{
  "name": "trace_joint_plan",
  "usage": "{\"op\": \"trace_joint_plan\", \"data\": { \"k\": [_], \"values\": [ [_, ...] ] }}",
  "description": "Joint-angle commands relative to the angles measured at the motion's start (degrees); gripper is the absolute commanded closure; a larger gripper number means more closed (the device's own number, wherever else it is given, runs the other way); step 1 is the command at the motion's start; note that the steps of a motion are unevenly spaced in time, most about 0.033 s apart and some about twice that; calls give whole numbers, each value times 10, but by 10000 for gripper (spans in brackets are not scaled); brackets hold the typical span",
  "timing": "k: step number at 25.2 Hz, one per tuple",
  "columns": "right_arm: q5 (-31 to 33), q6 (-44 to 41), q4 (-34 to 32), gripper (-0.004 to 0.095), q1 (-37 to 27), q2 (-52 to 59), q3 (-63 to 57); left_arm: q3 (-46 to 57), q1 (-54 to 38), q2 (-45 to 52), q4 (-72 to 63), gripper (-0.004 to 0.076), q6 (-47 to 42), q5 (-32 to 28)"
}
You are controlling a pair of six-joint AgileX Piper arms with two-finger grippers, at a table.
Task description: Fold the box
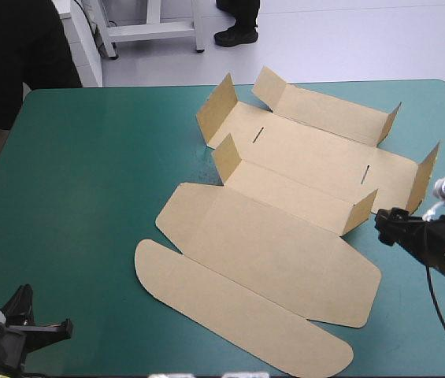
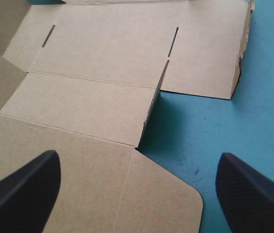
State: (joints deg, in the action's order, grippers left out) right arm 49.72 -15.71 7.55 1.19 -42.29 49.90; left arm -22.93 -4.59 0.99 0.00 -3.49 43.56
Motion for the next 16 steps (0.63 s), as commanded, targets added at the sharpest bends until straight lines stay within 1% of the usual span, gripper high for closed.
{"op": "trace_joint_plan", "data": {
  "k": [1, 3, 5, 9, 13, 16],
  "values": [
    [-2, -28, -14, 109, 3, -96, 59, -20, 0, 6, 0, 734, -3, -40],
    [5, -31, -10, 111, 3, -160, 81, -20, 0, 6, 0, 734, -3, -40],
    [8, -59, -3, 111, 3, -213, 102, -20, 0, 6, 0, 734, -3, -40],
    [15, -76, -1, 111, -7, -280, 126, -20, 0, 6, 0, 734, -3, -40],
    [22, -75, 43, 111, -32, -336, 133, -20, 0, 6, 0, 734, -3, -40],
    [21, -58, 83, 111, -46, -373, 133, -20, 0, 6, 0, 734, -3, -40]
  ]
}}
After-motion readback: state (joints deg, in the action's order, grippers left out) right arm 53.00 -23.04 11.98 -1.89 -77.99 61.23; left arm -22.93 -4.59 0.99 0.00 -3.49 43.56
